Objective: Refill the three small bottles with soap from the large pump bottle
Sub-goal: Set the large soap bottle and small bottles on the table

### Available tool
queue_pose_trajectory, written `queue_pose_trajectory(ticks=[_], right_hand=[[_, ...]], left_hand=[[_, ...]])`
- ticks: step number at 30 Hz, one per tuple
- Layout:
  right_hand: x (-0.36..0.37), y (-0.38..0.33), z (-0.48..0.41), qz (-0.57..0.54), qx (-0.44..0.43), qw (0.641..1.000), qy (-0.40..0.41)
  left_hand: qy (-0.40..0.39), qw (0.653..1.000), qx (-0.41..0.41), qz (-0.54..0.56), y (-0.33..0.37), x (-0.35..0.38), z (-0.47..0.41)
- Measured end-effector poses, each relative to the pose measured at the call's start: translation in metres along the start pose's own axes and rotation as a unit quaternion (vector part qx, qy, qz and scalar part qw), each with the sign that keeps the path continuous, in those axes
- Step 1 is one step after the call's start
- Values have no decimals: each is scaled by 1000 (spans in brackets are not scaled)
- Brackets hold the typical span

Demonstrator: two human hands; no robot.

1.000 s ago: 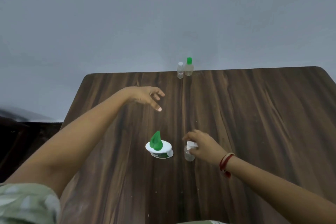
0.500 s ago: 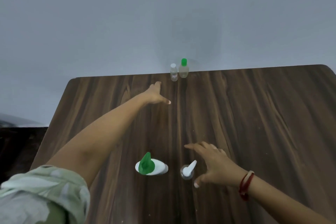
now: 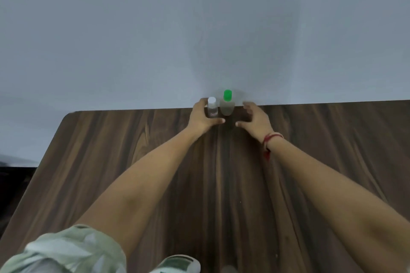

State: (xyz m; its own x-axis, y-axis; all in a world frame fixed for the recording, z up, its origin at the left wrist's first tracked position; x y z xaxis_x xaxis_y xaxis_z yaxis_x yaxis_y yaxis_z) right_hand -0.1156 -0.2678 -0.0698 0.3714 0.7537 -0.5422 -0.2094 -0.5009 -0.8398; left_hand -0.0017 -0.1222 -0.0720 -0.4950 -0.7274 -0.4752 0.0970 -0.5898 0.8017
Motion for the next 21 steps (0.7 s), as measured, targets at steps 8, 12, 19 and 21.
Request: queue_pose_trajectory(ticks=[8,12,19,21], right_hand=[[24,7,-45,58,-71,995,-30],[16,-5,-24,51,-60,996,-40],[-39,-34,78,69,-31,997,-29],[-59,-54,110,68,-33,996,-38]], left_hand=[[-1,997,71,-36,-5,12,-9],[-41,996,53,-56,-2,13,9],[-119,981,81,-132,50,-4,83],[-138,973,105,-152,72,-7,117]])
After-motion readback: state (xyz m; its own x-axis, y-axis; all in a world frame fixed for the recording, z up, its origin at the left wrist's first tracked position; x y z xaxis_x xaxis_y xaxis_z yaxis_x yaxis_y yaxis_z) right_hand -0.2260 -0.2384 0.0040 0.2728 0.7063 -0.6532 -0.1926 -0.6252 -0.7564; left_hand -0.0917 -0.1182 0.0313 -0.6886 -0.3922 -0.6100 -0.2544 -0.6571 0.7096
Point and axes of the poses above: each hand's wrist, its own z-axis away from the middle knuckle, its own x-axis out of the palm, y = z × x, the point moved 1 cm from there along -z, towards the middle knuckle, and after that the axes turned 14 degrees about -x, right-handed, at the moved point
